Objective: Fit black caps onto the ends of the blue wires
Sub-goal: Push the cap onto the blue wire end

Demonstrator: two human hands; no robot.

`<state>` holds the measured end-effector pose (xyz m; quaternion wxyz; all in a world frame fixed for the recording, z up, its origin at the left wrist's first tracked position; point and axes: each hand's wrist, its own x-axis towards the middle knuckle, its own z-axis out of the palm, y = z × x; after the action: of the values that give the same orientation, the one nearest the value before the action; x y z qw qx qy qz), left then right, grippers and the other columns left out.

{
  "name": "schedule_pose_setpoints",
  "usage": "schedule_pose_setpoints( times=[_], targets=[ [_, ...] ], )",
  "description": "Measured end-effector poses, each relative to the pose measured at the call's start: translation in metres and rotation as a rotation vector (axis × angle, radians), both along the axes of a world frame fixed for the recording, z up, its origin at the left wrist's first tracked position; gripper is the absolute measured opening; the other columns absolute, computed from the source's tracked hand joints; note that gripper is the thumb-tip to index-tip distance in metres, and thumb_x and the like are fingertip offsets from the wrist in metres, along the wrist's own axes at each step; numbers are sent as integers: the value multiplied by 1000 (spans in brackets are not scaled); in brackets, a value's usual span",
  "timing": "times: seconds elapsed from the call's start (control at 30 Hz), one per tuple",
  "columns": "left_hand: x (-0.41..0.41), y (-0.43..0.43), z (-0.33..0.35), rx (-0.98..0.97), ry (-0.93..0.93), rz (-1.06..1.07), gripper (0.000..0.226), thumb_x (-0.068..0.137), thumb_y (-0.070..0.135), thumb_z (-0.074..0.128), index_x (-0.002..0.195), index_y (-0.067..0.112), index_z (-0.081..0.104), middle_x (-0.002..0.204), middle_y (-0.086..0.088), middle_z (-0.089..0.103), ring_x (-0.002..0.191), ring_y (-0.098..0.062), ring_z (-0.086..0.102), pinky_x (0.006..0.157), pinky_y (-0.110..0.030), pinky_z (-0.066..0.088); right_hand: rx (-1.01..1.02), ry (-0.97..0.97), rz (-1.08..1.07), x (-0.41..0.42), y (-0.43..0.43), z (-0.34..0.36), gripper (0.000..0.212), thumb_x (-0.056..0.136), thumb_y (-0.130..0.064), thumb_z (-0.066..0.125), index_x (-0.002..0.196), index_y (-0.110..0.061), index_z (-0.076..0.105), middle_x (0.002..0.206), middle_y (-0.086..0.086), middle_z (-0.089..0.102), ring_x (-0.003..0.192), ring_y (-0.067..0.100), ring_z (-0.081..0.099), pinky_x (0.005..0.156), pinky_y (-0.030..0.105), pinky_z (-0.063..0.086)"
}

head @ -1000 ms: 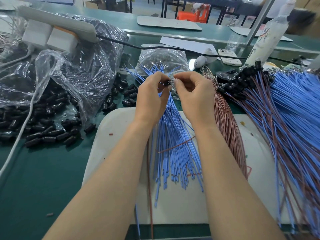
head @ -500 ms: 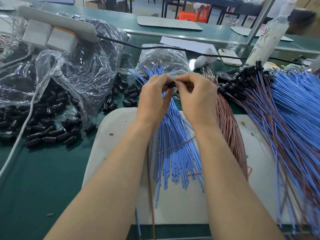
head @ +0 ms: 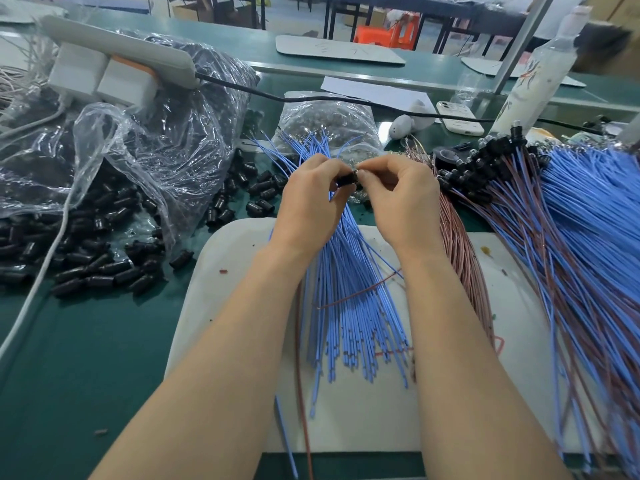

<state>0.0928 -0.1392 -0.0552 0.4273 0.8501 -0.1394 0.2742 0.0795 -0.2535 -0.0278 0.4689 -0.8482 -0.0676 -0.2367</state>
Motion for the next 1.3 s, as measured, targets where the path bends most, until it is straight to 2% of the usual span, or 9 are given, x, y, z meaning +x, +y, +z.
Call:
schedule_pose_setpoints(
  times=[0.17,0.3,0.43,0.57,0.77,1.0,1.17,1.3],
  targets=[
    [2,1,-1,-56,27,18,14,86,8,66,99,5,68,91,-5,65,74,-13,53,73,-18,44,176,-6,-37,3,3,-5,10,89,-6,60,92,-12,68,79,-8,64,74,4,60,81,27,53],
    [3,3,-2,-166,70,33,12,87,7,64,98,8,66,92,-5,66,78,-13,58,74,-15,46,340,31,-33,4,2,-5,16,88,-4,59,89,-18,65,83,-4,66,81,12,64,86,37,54],
    [3,4,-1,-202,73,9,11,86,5,63,96,10,63,92,-4,66,79,-12,59,75,-14,47,320,57,-24,3,6,-5,19,85,-3,60,84,-22,65,82,-4,68,83,16,66,86,38,55],
    [2,4,0,-222,80,-6,14,86,2,61,97,11,62,92,-1,65,84,-13,61,79,-17,49,309,72,-2,2,8,-5,11,85,-6,64,90,-15,67,83,-2,68,80,11,65,84,34,55],
    [2,4,1,-213,88,-1,16,85,0,59,96,12,61,93,-3,64,83,-13,60,79,-19,49,318,39,42,0,9,-3,11,85,-2,64,92,-11,66,86,1,68,82,12,66,84,31,55],
    [1,3,1,-180,73,-13,18,85,-1,56,97,9,63,95,-7,63,84,-18,60,79,-20,49,116,-45,18,-3,12,0,12,86,-3,63,92,-8,72,80,-6,68,76,5,65,79,23,54],
    [0,3,2,-116,47,-2,18,85,-2,58,98,8,65,95,-3,60,81,-14,56,76,-11,44,25,-92,-13,-4,13,0,13,86,-3,63,91,-9,73,77,-10,62,73,2,61,76,15,51],
    [-1,2,3,-55,33,-4,18,87,-1,59,102,5,67,98,-10,62,83,-18,56,80,-22,47,-3,-86,-21,-3,11,1,13,86,-3,63,93,-8,73,80,-8,63,77,6,63,78,17,51]
  ],
)
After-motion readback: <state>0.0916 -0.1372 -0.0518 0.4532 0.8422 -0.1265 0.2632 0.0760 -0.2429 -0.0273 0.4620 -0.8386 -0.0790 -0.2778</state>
